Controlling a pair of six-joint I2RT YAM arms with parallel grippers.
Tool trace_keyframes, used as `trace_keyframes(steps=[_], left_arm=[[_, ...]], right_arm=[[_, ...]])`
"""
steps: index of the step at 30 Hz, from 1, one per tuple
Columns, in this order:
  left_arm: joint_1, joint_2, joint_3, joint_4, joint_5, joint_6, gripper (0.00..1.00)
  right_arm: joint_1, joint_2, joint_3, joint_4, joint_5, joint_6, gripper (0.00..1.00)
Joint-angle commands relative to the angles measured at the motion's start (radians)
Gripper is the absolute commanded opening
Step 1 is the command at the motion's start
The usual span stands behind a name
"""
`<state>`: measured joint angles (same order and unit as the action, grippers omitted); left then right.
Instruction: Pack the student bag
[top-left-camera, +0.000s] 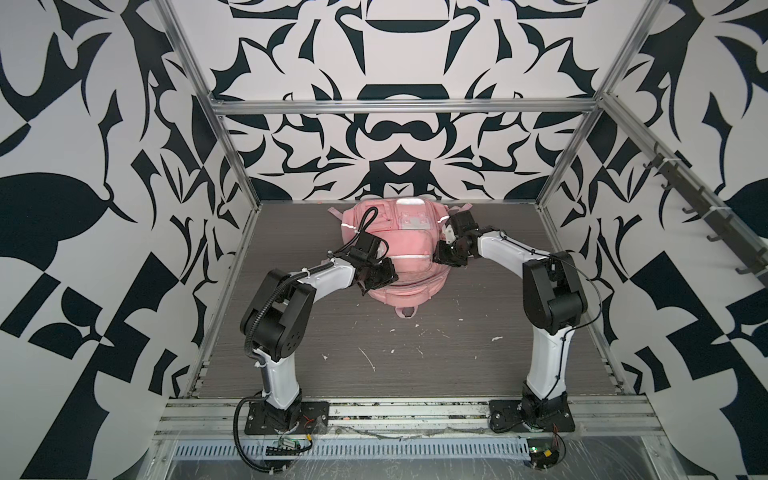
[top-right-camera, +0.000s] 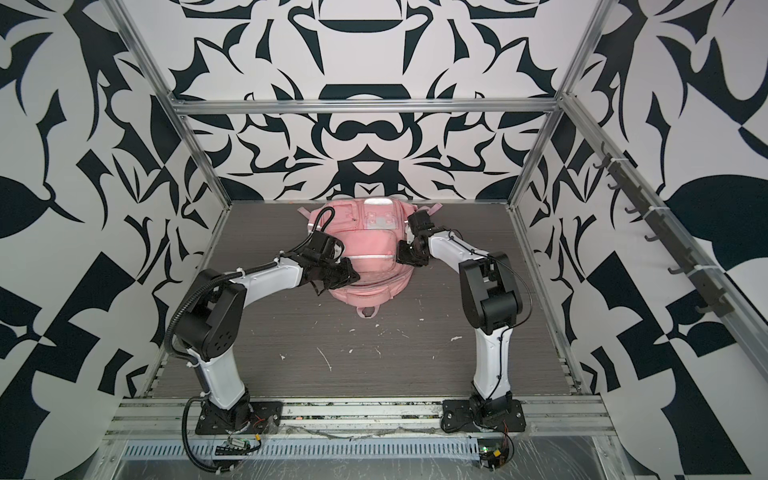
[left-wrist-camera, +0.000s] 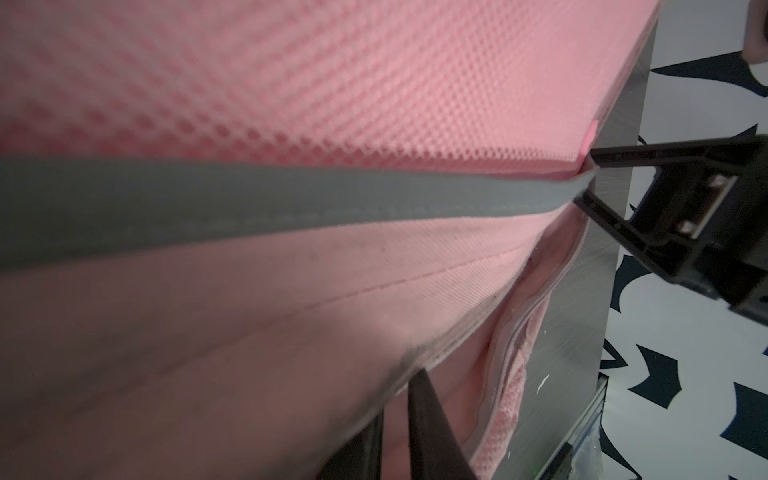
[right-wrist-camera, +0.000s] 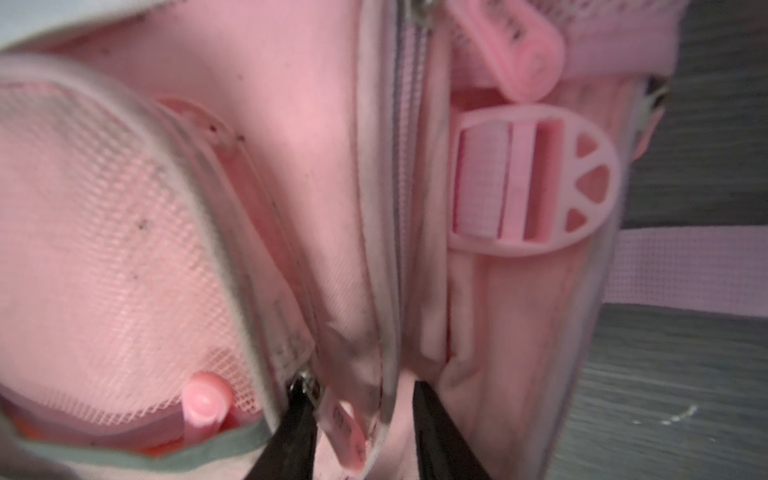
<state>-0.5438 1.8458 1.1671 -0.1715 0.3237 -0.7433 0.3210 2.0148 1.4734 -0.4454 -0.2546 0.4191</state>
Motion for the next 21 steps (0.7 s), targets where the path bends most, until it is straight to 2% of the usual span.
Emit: trace_keyframes(steps=[1, 3, 9, 13, 15, 18, 19, 21], left_arm=[[0.0, -0.005, 0.019, -0.098, -0.004, 0.033, 0.18], [0.004, -0.011, 0.03, -0.112, -0.006, 0.044, 0.22], [0.003, -0.056, 0.074, -0.173, -0.019, 0.092, 0.46], [0.003, -0.106, 0.098, -0.211, -0.035, 0.124, 0.56], [0.005, -0.131, 0.11, -0.238, -0.04, 0.148, 0.61], [0.016, -0.161, 0.121, -0.27, -0.041, 0.175, 0.67], [0.022, -0.172, 0.123, -0.279, -0.044, 0.183, 0.73], [0.037, -0.188, 0.123, -0.294, -0.049, 0.196, 0.77]], right_arm=[[0.012, -0.075, -0.02, 0.046, -0.023, 0.008, 0.42], [0.011, -0.118, -0.059, 0.056, -0.017, 0.004, 0.46], [0.012, -0.255, -0.16, 0.084, 0.007, -0.014, 0.6], [0.01, -0.313, -0.196, 0.079, 0.023, -0.031, 0.67], [0.01, -0.346, -0.226, 0.092, 0.025, -0.041, 0.75], [0.01, -0.405, -0.28, 0.124, 0.029, -0.063, 0.97], [0.009, -0.421, -0.298, 0.133, 0.035, -0.067, 0.99], [0.005, -0.445, -0.321, 0.137, 0.044, -0.068, 0.99]])
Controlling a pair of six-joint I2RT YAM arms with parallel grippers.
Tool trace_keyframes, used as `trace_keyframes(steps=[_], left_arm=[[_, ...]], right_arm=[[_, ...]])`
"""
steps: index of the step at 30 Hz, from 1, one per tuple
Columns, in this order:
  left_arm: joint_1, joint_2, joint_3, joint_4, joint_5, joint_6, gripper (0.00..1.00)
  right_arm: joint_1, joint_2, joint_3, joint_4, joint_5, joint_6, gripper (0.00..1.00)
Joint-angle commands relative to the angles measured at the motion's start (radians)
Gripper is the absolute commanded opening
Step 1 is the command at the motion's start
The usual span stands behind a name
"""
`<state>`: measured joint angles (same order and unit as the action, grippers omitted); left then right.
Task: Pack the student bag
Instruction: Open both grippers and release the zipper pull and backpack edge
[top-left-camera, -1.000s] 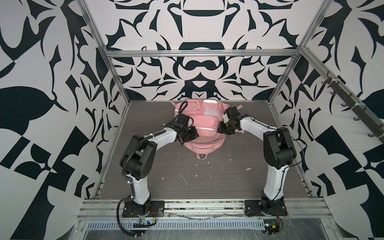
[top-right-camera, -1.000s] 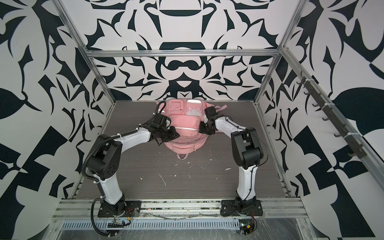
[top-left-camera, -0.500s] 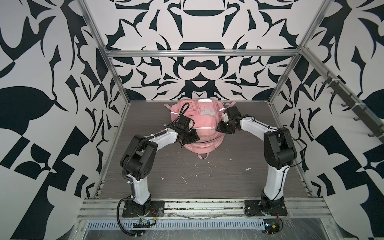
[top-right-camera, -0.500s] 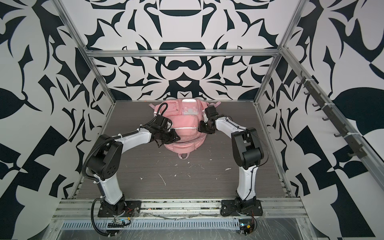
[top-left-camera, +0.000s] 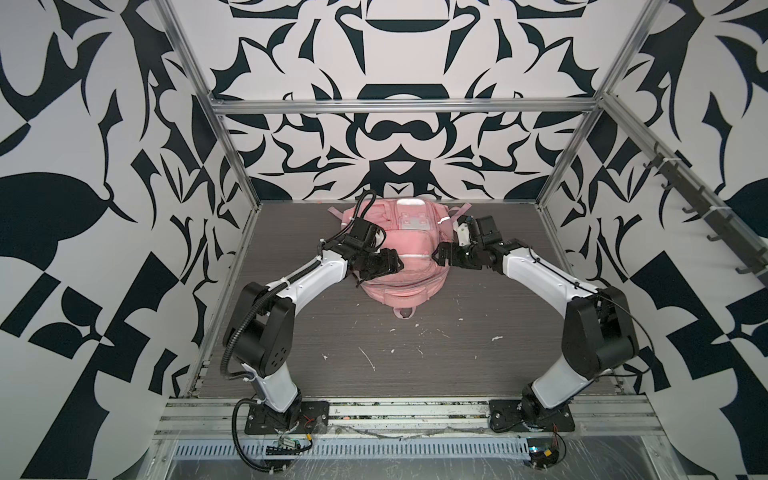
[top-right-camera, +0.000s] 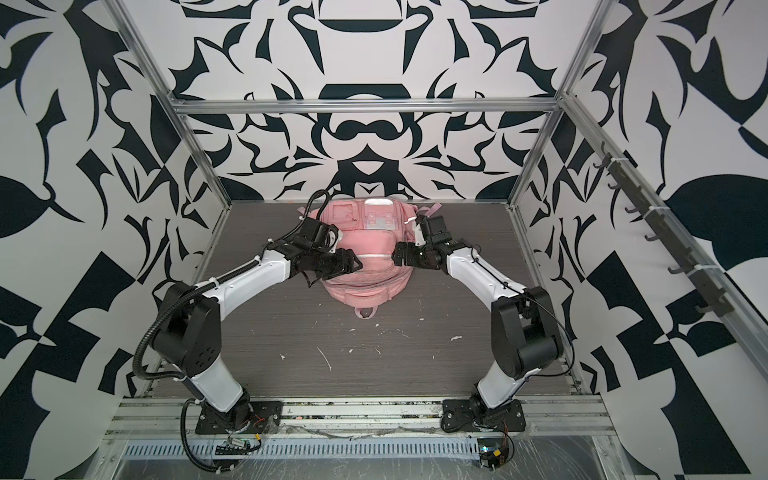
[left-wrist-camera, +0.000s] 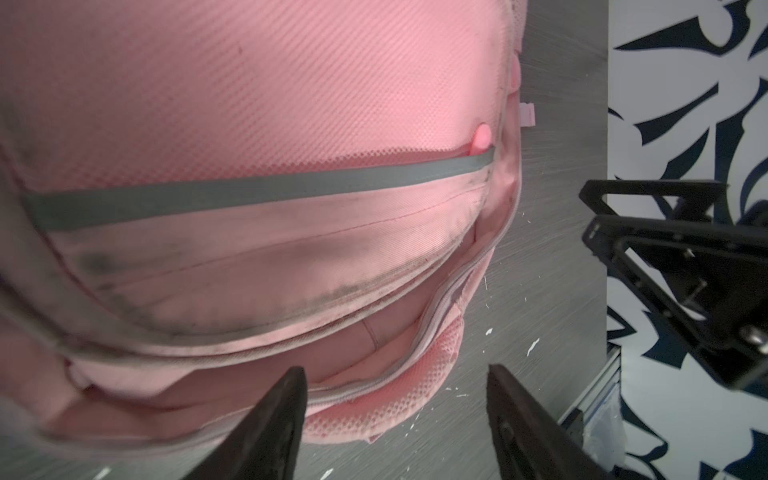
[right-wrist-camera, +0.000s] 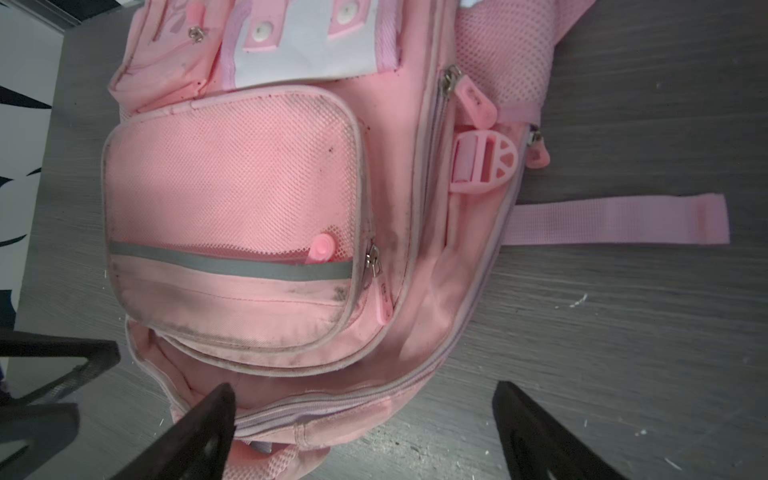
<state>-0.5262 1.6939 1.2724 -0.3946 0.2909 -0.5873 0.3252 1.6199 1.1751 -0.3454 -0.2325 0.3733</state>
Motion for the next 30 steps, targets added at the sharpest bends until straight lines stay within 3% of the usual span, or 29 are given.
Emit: trace_keyframes(steps=[1, 2, 3, 9, 18, 27, 30], left_arm=[[0.028, -0.044, 0.015, -0.076, -0.016, 0.046, 0.78], [0.035, -0.053, 0.011, -0.078, -0.017, 0.05, 0.87], [0.044, -0.064, 0.003, -0.081, -0.024, 0.05, 0.9], [0.098, -0.164, -0.074, -0.06, -0.054, 0.078, 0.98], [0.184, -0.402, -0.284, 0.044, -0.221, 0.104, 0.99], [0.232, -0.412, -0.334, 0.032, -0.299, 0.231, 0.99], [0.233, -0.412, -0.359, 0.042, -0.396, 0.258, 1.0]], right_arm=[[-0.004, -0.062, -0.035, 0.043, 0.02, -0.023, 0.99], [-0.007, -0.072, -0.043, 0.045, 0.018, -0.023, 0.99], [-0.012, -0.083, -0.052, 0.046, 0.019, -0.024, 0.99], [-0.053, -0.151, -0.108, 0.059, 0.051, -0.018, 0.99], [-0.1, -0.326, -0.301, 0.178, 0.201, 0.021, 1.0], [-0.101, -0.465, -0.525, 0.417, 0.263, 0.0, 1.0], [-0.101, -0.492, -0.556, 0.448, 0.288, -0.005, 1.0]])
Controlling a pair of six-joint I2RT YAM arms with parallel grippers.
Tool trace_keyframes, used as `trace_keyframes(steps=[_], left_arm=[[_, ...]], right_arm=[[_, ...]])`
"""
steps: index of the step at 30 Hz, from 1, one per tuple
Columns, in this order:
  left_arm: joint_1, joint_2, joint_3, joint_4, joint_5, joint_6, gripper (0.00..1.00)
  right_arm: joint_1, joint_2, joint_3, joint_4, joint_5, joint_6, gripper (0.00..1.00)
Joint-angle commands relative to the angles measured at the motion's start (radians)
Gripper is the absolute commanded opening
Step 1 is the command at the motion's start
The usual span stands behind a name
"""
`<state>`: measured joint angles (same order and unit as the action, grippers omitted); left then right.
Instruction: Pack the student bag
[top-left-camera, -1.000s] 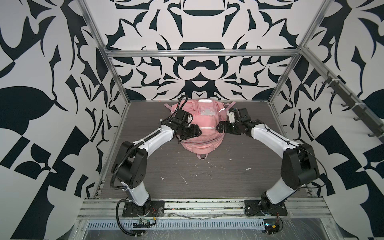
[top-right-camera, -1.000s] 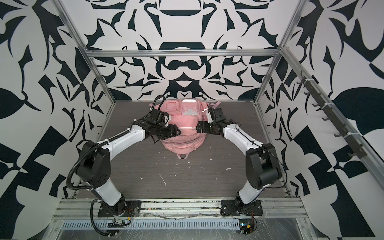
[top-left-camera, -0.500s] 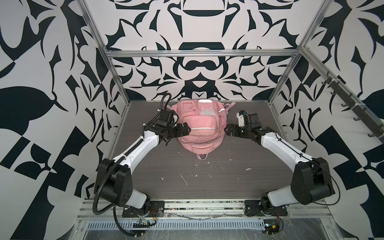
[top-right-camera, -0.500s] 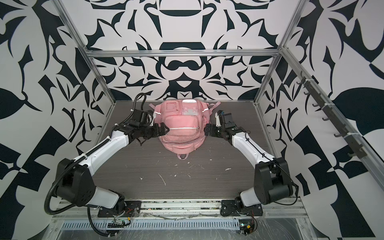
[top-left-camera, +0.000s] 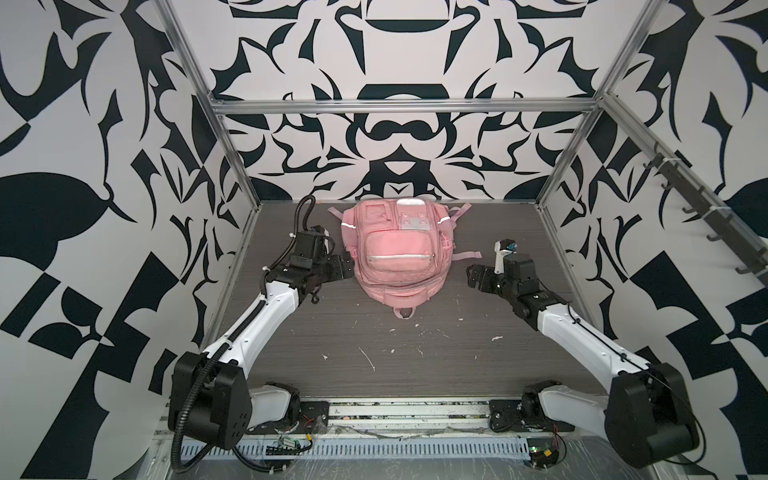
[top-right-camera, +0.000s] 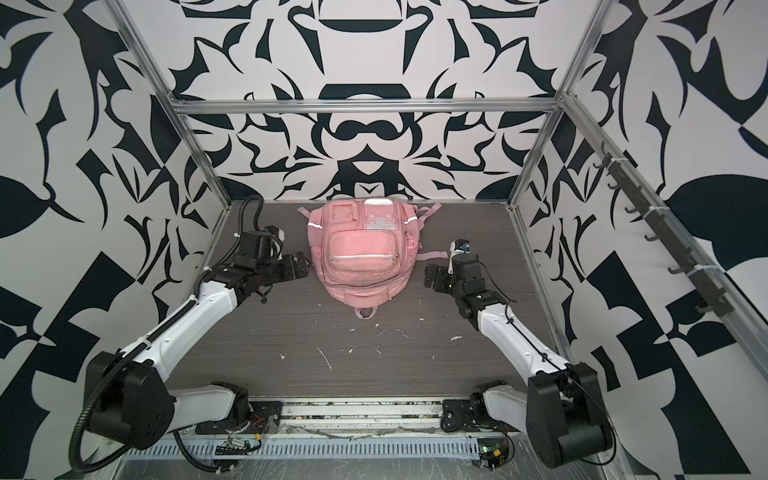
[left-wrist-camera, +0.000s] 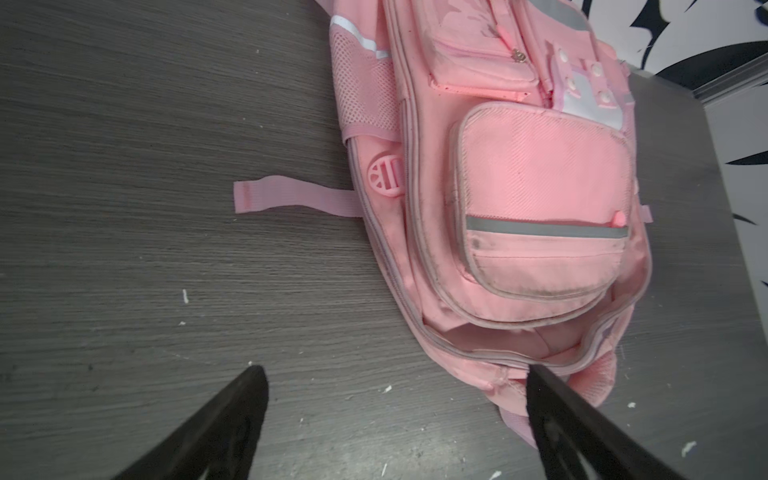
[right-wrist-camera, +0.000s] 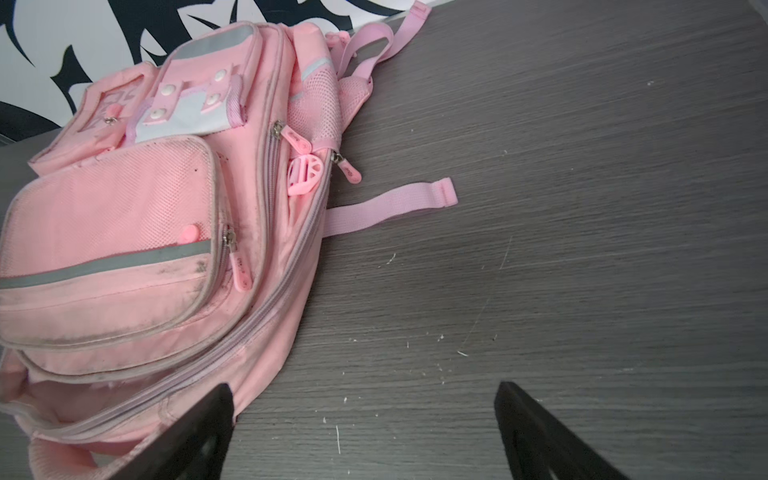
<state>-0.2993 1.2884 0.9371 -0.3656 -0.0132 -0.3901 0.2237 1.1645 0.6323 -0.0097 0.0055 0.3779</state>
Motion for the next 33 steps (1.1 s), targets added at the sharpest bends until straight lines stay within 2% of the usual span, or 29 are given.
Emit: trace_keyframes(steps=[1, 6, 8, 10, 14, 24, 29, 33], left_arm=[[0.006, -0.036, -0.04, 0.034, -0.104, 0.087, 0.99], [0.006, -0.145, -0.209, 0.272, -0.155, 0.19, 0.99], [0.006, -0.18, -0.273, 0.362, -0.195, 0.2, 0.99], [0.006, -0.184, -0.305, 0.4, -0.232, 0.212, 0.99], [0.006, -0.157, -0.322, 0.401, -0.317, 0.239, 0.99], [0.013, -0.17, -0.468, 0.646, -0.424, 0.344, 0.99], [0.094, -0.148, -0.55, 0.809, -0.376, 0.352, 0.99], [0.165, -0.061, -0.572, 0.932, -0.319, 0.346, 0.99]], right_arm=[[0.0, -0.041, -0.016, 0.11, 0.059, -0.013, 1.0], [0.0, -0.055, -0.043, 0.124, 0.07, -0.035, 1.0], [0.001, -0.061, -0.072, 0.172, 0.009, -0.061, 1.0], [0.0, -0.067, -0.098, 0.219, -0.037, -0.079, 1.0], [0.001, -0.08, -0.112, 0.239, -0.058, -0.113, 1.0], [-0.001, -0.115, -0.162, 0.268, 0.019, -0.181, 0.99], [0.001, -0.105, -0.187, 0.289, 0.078, -0.202, 1.0], [0.0, -0.095, -0.193, 0.294, 0.117, -0.213, 1.0]])
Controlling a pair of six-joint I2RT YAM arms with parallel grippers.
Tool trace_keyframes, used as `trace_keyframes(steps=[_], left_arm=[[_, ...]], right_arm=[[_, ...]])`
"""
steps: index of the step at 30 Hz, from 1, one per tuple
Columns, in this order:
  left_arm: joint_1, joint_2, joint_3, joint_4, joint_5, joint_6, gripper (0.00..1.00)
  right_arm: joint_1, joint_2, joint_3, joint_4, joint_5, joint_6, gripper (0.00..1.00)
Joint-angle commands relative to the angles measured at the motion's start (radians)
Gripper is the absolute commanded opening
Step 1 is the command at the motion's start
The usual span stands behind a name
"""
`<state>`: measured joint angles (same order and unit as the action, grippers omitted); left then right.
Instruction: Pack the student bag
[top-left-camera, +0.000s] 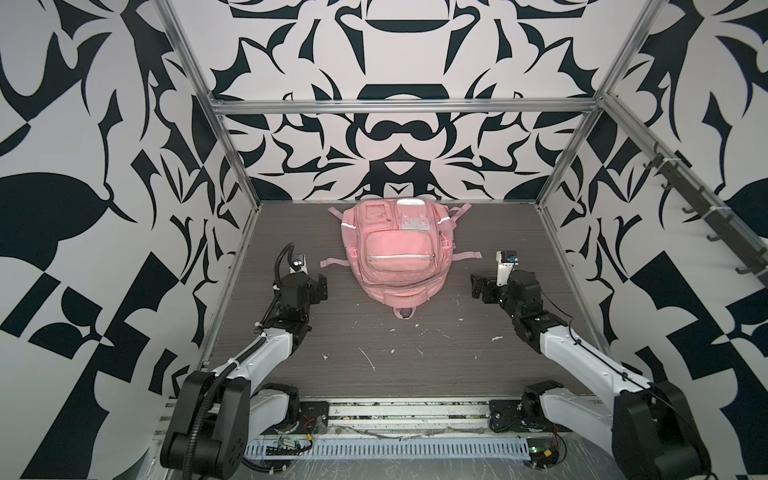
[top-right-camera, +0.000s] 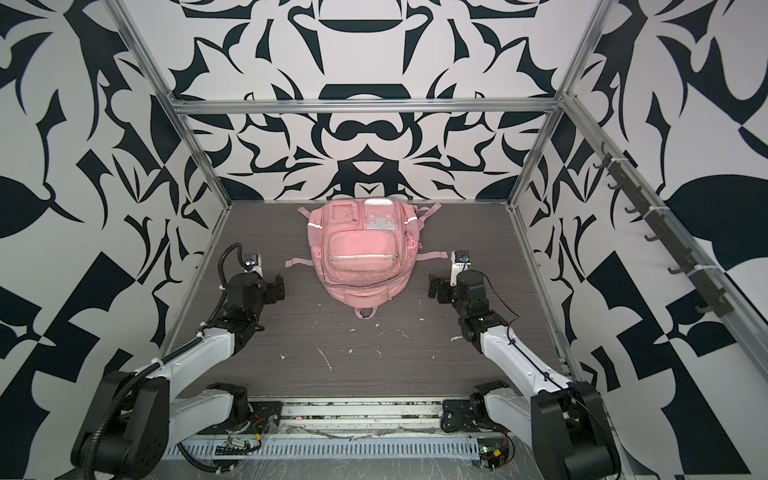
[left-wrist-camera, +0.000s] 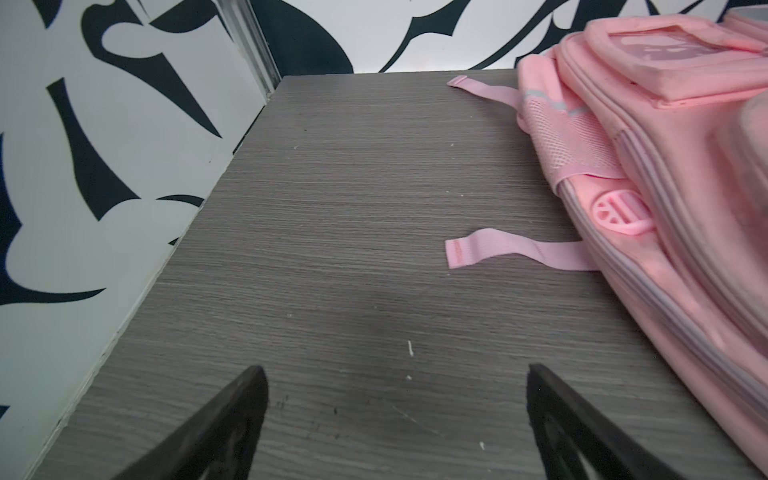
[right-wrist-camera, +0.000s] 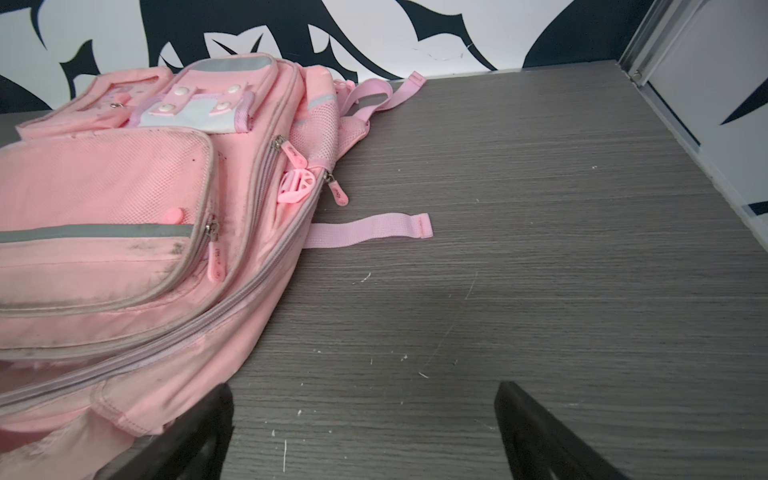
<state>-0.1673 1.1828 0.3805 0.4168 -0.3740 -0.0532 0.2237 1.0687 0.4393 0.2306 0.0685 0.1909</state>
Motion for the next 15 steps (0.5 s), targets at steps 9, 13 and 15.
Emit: trace_keyframes(steps=[9, 13, 15], left_arm=[[0.116, 0.266, 0.007, 0.37, 0.215, 0.026, 0.99], [0.147, 0.384, -0.026, 0.544, 0.37, 0.045, 0.99], [0.147, 0.375, -0.013, 0.5, 0.393, 0.052, 0.99]], right_arm=[[0.0, 0.017, -0.006, 0.084, 0.063, -0.049, 1.0], [0.0, 0.029, -0.004, 0.104, 0.08, -0.065, 1.0], [0.0, 0.028, -0.006, 0.113, 0.107, -0.079, 1.0]])
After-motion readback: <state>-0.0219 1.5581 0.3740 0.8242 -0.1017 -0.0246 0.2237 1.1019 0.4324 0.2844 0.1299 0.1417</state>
